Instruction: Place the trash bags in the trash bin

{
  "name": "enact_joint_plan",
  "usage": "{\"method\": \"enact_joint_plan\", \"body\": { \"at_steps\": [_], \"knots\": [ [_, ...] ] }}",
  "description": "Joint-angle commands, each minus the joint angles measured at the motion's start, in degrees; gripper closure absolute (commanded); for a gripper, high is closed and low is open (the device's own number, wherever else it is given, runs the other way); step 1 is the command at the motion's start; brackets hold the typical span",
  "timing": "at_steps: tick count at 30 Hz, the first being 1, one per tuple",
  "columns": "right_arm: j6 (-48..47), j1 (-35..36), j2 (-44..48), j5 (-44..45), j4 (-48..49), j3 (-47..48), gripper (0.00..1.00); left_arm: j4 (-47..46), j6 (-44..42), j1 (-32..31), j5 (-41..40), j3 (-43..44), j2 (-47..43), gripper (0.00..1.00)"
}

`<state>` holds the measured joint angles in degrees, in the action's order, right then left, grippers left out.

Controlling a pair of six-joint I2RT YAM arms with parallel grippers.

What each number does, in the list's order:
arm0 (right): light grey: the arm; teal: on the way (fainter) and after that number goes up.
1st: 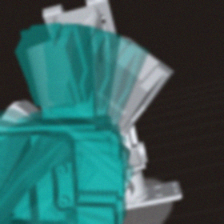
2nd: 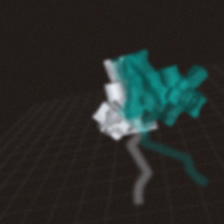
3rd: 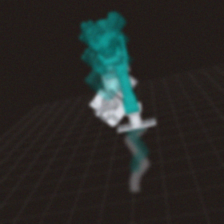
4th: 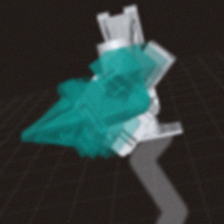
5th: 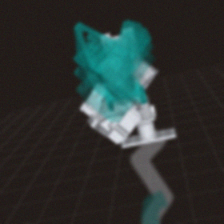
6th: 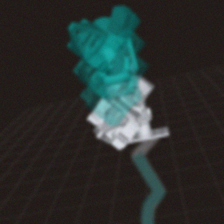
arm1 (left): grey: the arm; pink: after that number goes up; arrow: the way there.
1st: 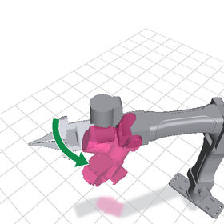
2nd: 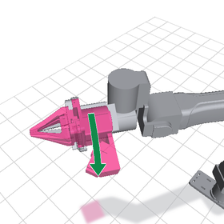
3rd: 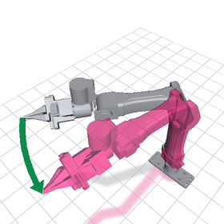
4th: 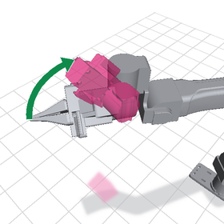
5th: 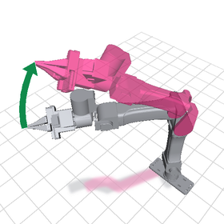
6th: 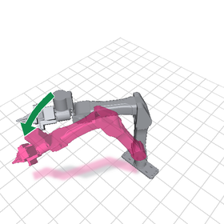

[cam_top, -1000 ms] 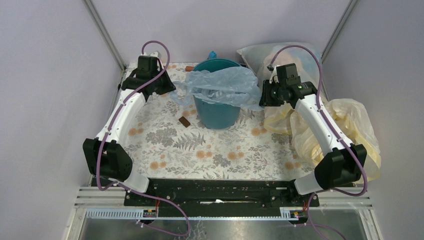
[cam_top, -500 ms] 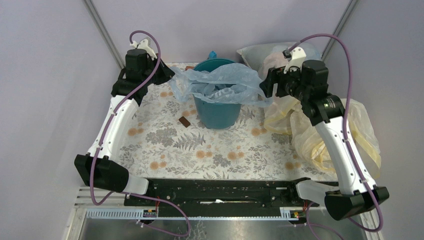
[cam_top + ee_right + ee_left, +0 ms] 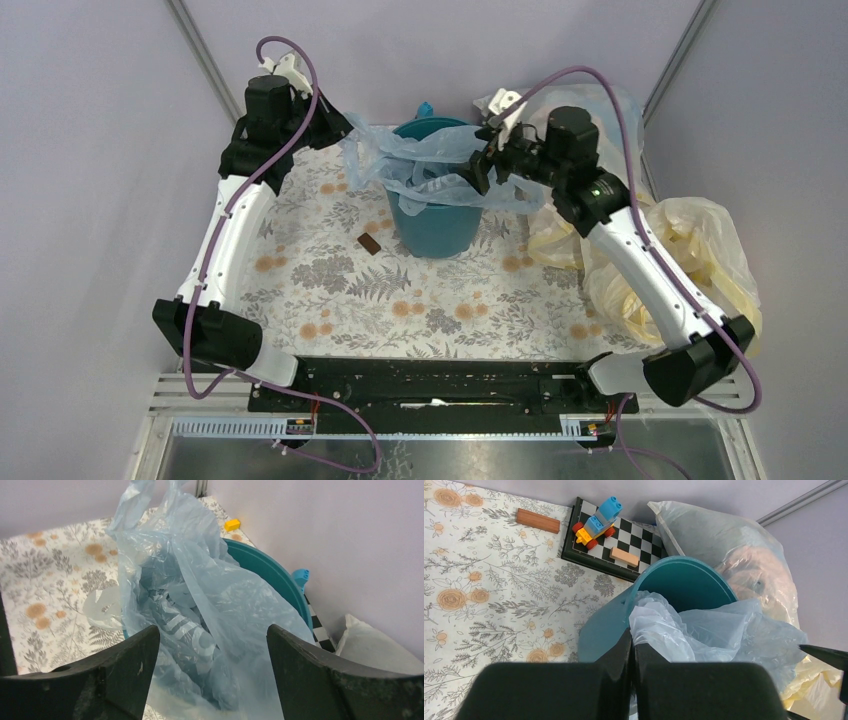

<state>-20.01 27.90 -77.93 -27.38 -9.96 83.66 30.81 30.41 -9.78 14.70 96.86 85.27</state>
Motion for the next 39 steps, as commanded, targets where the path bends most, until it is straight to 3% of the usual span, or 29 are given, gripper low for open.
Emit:
{"method": "enact_joint_plan", "body": {
  "at_steps": [1, 7, 9, 10, 14, 15, 16, 23, 39],
  "knots": [
    [-7.7, 2.3, -4.0, 5.9, 1.7, 4.7, 0.17, 1.4, -1.5, 0.3, 1.0, 5.2, 0.0, 1.00],
    [-13.2, 3.6, -6.4, 10.1, 0.2, 5.5, 0.18, 5.0, -2.7, 0.3, 0.4, 8.9, 1.1, 1.00],
    [-14.8, 3.7, -7.1, 11.9, 0.0, 5.6, 0.23, 5.6, -2.9, 0.3, 0.3, 9.6, 1.1, 1.00],
    [-15.4, 3.7, -7.5, 12.8, -0.2, 5.8, 0.29, 5.7, -3.1, 0.3, 0.0, 9.7, 1.1, 1.00],
    [-14.9, 3.7, -9.0, 16.7, -0.2, 7.5, 0.87, 6.0, -3.2, 0.3, -0.4, 9.7, 0.8, 1.00],
    [-14.6, 3.7, -9.3, 17.3, -0.2, 7.9, 0.97, 6.1, -3.4, 0.3, -0.7, 9.8, 0.9, 1.00],
    [-14.4, 3.7, -9.6, 17.6, -0.1, 8.3, 1.00, 6.3, -3.5, 0.3, -0.9, 9.9, 1.1, 1.00],
    [-8.1, 3.2, -16.1, 21.8, -2.3, 17.6, 1.00, 7.6, -3.6, 0.3, -6.2, 11.3, 4.3, 1.00],
    [8.8, -9.2, -39.7, 6.8, -13.3, 46.1, 1.00, 7.9, -2.3, 1.3, -6.7, 16.3, 19.6, 1.00]
  ]
}}
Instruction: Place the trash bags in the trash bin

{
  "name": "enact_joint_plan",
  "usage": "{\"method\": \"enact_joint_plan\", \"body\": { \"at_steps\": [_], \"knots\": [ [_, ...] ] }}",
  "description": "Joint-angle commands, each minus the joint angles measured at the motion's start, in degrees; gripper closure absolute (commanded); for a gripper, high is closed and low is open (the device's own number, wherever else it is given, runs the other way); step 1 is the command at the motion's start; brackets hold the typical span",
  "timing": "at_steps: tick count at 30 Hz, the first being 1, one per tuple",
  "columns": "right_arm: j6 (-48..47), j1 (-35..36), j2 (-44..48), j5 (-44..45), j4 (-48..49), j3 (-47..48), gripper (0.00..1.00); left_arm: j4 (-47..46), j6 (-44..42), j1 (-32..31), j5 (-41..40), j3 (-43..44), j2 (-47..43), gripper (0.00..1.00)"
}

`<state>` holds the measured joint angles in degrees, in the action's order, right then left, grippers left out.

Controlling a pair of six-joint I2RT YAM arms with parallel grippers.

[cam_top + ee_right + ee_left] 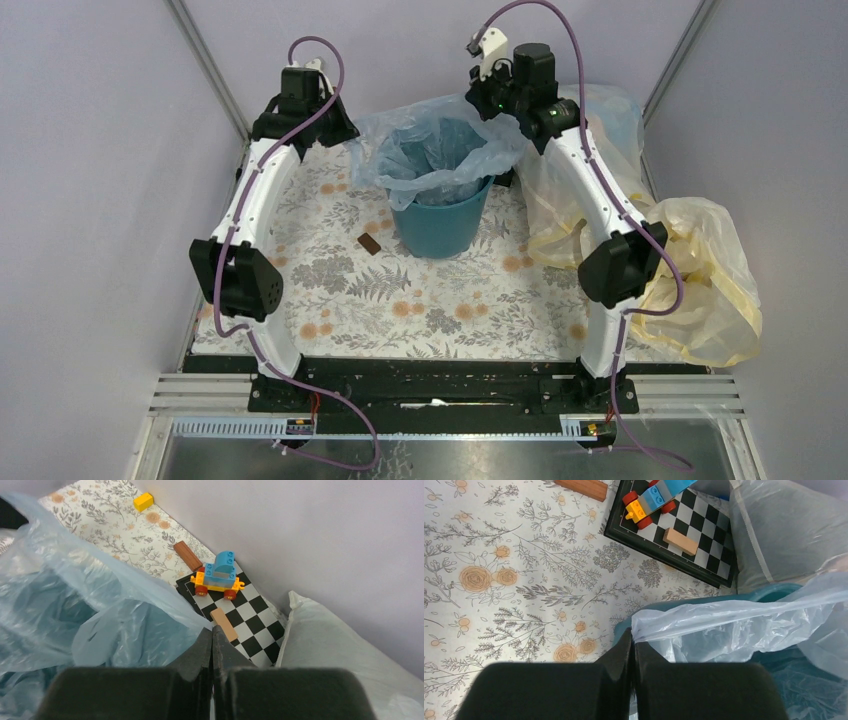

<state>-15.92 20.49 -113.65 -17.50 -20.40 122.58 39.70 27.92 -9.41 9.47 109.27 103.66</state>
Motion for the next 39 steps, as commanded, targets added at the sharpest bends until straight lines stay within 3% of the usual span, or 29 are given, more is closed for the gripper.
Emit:
{"method": "enact_joint_plan", "body": {
  "at_steps": [1, 8, 14, 16, 19, 21, 24, 27, 31, 39],
  "knots": [
    [4.9, -1.9, -5.0, -2.4, -3.1, 7.8, 1.00, -1.0, 0.1, 1.0, -1.6, 4.0, 1.9, 1.00],
    [6.7, -2.6, -9.7, -4.0, -3.1, 8.0, 1.00, -1.0, -0.2, 1.1, -1.6, 3.7, 5.8, 1.00],
    [8.2, -2.9, -8.2, -1.7, -4.0, 3.0, 0.88, -4.8, 1.9, 1.0, 0.7, -5.3, 4.5, 1.00],
    [8.6, -3.0, -7.4, -0.5, -5.0, 2.6, 0.80, -8.1, 2.8, 1.0, 2.4, -10.2, 3.0, 1.00],
    [10.2, -3.8, -6.5, 0.9, -8.1, 5.5, 0.78, -10.4, 3.4, 0.9, 3.2, -13.6, 1.4, 1.00],
    [11.9, -4.5, -6.2, 1.9, -10.9, 9.6, 0.71, -10.5, 3.3, 0.9, 3.3, -14.1, 1.0, 0.98],
    [14.2, -5.0, -4.0, 4.9, -12.4, 12.9, 0.30, -10.5, 3.7, 0.9, 3.4, -14.1, 0.2, 0.85],
    [15.5, -5.0, -0.3, 6.9, -12.4, 11.9, 0.10, -10.2, 4.2, 0.9, 2.9, -13.3, -0.6, 0.61],
    [18.4, -5.0, 4.6, 7.0, -13.2, 8.2, 0.06, -10.0, 4.8, 0.9, 2.4, -12.7, -2.6, 0.48],
    [25.1, -5.1, 10.9, 6.3, -16.5, 1.0, 0.06, -11.6, 6.4, 0.9, -1.1, -17.5, -10.0, 0.38]
  ]
}}
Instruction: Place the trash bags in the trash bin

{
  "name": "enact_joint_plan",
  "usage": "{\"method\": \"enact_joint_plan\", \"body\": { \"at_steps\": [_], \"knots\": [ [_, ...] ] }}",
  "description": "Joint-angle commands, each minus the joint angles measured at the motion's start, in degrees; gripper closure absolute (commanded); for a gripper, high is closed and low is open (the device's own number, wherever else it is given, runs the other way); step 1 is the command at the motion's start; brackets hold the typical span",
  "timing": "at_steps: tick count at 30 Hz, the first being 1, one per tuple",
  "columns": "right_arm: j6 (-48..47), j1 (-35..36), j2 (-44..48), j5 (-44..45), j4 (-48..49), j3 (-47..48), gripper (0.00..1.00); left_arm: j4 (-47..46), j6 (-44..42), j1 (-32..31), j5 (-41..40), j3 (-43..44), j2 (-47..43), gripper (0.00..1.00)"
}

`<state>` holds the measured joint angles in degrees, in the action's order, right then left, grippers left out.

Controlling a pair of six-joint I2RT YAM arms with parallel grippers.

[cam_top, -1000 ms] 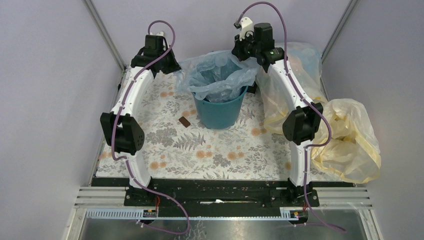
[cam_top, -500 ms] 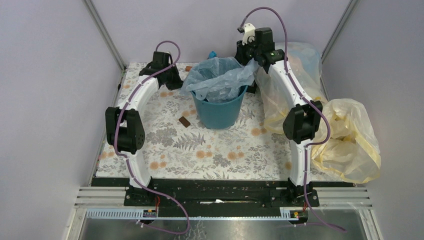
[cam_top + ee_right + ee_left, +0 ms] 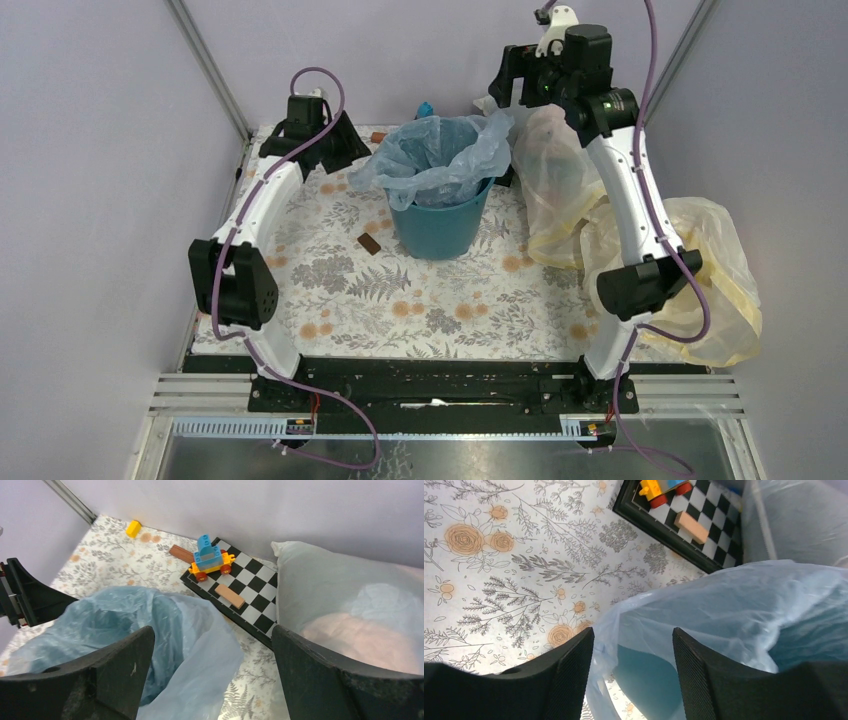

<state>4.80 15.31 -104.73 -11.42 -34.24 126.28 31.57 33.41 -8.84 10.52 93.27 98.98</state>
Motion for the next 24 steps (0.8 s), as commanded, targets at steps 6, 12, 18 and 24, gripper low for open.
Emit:
{"method": "enact_joint_plan", "body": {
  "at_steps": [6, 12, 18, 24],
  "knots": [
    [5.3, 0.1, 4.2, -4.4, -6.7, -5.3, 0.13, -6.2, 2.8, 0.3, -0.2, -8.9, -11.0, 0.34],
    [5.6, 0.1, 7.3, -5.5, -7.5, -12.1, 0.16, -11.9, 5.1, 0.3, 2.2, -18.9, -17.3, 0.28],
    [6.3, 0.1, 12.7, -3.8, -5.2, -19.5, 0.18, -15.6, 6.5, 0.4, 3.7, -24.5, -20.1, 0.27],
    [7.1, 0.1, 17.4, 1.9, -4.1, -25.9, 0.11, -18.6, 8.1, 0.4, 5.0, -28.2, -20.0, 0.26]
  ]
}}
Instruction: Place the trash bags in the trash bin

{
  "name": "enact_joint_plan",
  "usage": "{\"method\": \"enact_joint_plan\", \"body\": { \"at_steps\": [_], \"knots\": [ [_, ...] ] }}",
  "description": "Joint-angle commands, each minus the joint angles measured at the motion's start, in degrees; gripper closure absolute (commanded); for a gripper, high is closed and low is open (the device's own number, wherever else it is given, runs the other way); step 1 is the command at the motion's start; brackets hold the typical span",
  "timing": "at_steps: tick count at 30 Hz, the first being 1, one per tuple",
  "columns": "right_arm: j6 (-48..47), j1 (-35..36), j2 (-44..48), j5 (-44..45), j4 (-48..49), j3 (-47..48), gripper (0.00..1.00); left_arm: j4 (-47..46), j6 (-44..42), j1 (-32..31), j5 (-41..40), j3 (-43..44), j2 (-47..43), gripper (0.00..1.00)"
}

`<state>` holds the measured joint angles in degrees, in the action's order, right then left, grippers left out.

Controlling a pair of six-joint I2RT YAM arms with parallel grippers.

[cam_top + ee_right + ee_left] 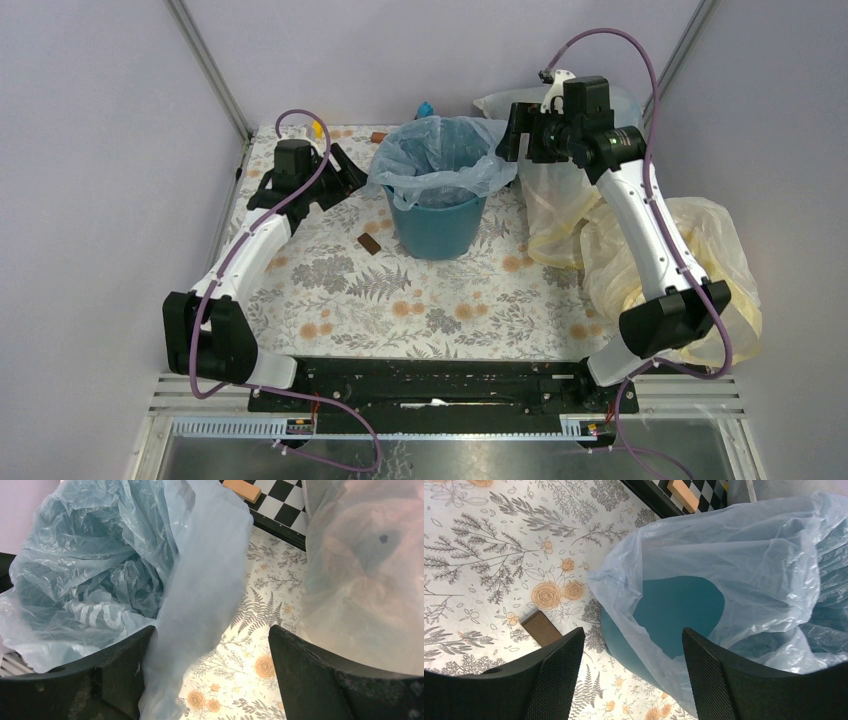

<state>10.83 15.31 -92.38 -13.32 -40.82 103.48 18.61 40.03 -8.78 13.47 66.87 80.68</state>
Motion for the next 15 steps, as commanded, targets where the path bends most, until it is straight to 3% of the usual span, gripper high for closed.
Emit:
{"method": "enact_joint_plan", "body": {
  "at_steps": [1, 3, 8, 15],
  "knots": [
    [1.0, 0.1, 5.9, 4.0, 3.3, -4.7, 0.11, -6.4, 1.7, 0.3, 2.4, -2.4, -1.8, 0.26],
    [1.1, 0.0, 7.3, 4.1, 4.4, -6.7, 0.12, -7.6, 2.3, 0.3, 3.0, -3.3, -1.9, 0.26],
    [1.2, 0.0, 9.0, 2.5, 5.1, -9.9, 0.32, -9.1, 4.0, 0.3, 4.3, -4.4, -2.6, 0.26],
    [2.4, 0.0, 12.1, 1.2, 7.5, -15.0, 0.39, -12.3, 5.9, 0.3, 2.6, -7.0, -4.7, 0.28]
  ]
}}
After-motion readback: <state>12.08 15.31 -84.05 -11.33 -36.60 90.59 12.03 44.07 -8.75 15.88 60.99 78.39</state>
